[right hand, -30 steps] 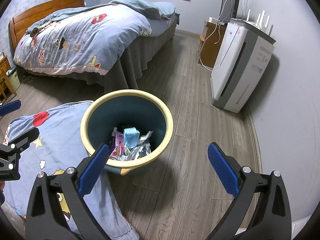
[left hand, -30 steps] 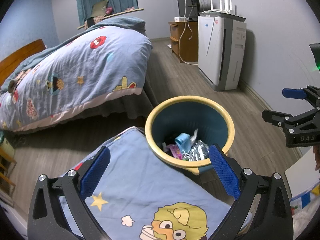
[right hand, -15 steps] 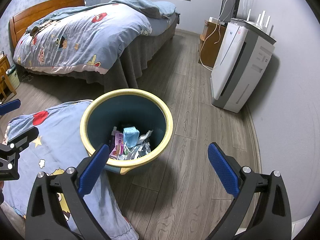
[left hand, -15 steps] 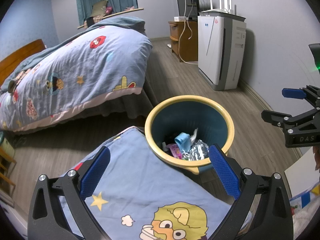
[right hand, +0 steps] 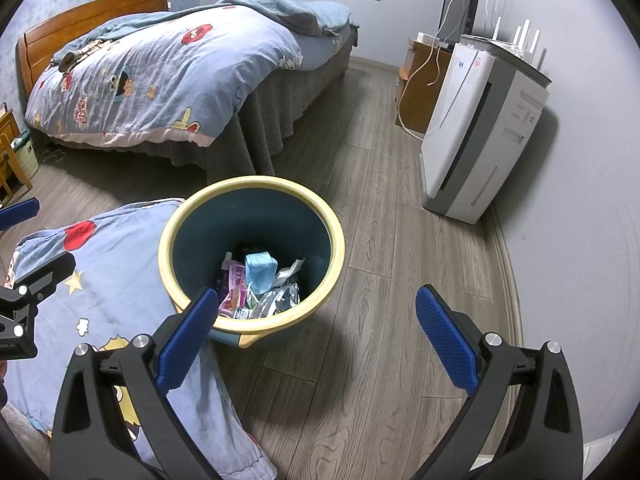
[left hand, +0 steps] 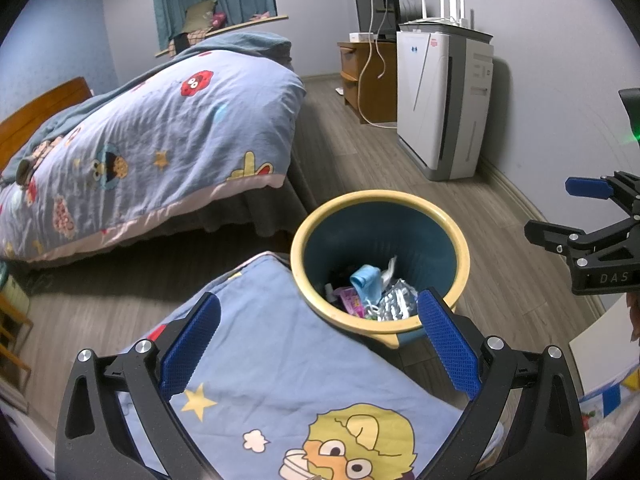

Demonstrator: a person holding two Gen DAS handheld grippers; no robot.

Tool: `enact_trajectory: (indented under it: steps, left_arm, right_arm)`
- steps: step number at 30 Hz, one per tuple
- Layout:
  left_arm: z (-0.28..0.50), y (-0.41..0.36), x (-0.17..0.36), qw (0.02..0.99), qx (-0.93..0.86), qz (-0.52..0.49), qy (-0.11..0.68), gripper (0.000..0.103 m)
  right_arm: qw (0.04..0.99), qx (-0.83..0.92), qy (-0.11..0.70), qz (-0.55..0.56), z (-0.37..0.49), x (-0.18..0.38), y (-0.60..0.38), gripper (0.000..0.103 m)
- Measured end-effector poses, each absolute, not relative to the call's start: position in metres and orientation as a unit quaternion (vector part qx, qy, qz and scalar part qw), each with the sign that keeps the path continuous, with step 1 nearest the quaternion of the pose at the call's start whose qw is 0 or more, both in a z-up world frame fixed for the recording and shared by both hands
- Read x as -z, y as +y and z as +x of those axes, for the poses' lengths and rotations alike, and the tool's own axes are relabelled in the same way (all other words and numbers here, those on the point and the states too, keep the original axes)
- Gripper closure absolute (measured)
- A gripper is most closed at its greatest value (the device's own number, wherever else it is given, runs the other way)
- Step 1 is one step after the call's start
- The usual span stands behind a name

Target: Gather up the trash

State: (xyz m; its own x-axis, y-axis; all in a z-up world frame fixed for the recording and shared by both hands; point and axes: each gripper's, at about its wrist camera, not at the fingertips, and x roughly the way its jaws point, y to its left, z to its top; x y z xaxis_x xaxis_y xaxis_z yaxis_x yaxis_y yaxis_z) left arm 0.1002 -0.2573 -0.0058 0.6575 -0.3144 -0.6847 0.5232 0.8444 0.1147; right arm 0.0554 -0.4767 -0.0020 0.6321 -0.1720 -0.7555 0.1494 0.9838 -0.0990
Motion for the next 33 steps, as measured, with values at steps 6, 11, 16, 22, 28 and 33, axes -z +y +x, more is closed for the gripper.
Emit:
enact_trajectory:
  steps: [6, 11, 16, 22, 28, 33]
  left_arm:
    - [0.100, -0.256, 0.006, 0.897, 0.233, 0.152, 0.344, 0.005]
    - [0.099, -0.255, 0.009, 0.895, 0.237, 0.152, 0.346, 0.005]
    - [0.096, -0.254, 0.013, 0.892, 0.237, 0.157, 0.351, 0.005]
    - [0.096, -0.256, 0.013, 0.889, 0.239, 0.155, 0.359, 0.005]
    - [0.097, -0.257, 0.010, 0.888, 0.236, 0.154, 0.363, 0.005]
    - [0.100, -0.247, 0.002, 0.888, 0.233, 0.144, 0.370, 0.005]
  right_arm:
    - [0.903, 0.089, 0.419, -0.014, 0.055, 0.002, -0.477, 0.006]
    - [0.903, 0.089, 0.420, -0.013, 0.056, 0.002, -0.478, 0.006]
    - [0.903, 0.089, 0.420, -0.013, 0.056, 0.003, -0.478, 0.006]
    - [0.903, 0.090, 0.421, -0.012, 0.055, 0.003, -0.479, 0.006]
    - [0.900, 0.092, 0.425, -0.012, 0.056, 0.003, -0.480, 0.006]
    - [0.886, 0.116, 0.450, 0.005, 0.062, 0.009, -0.482, 0.006]
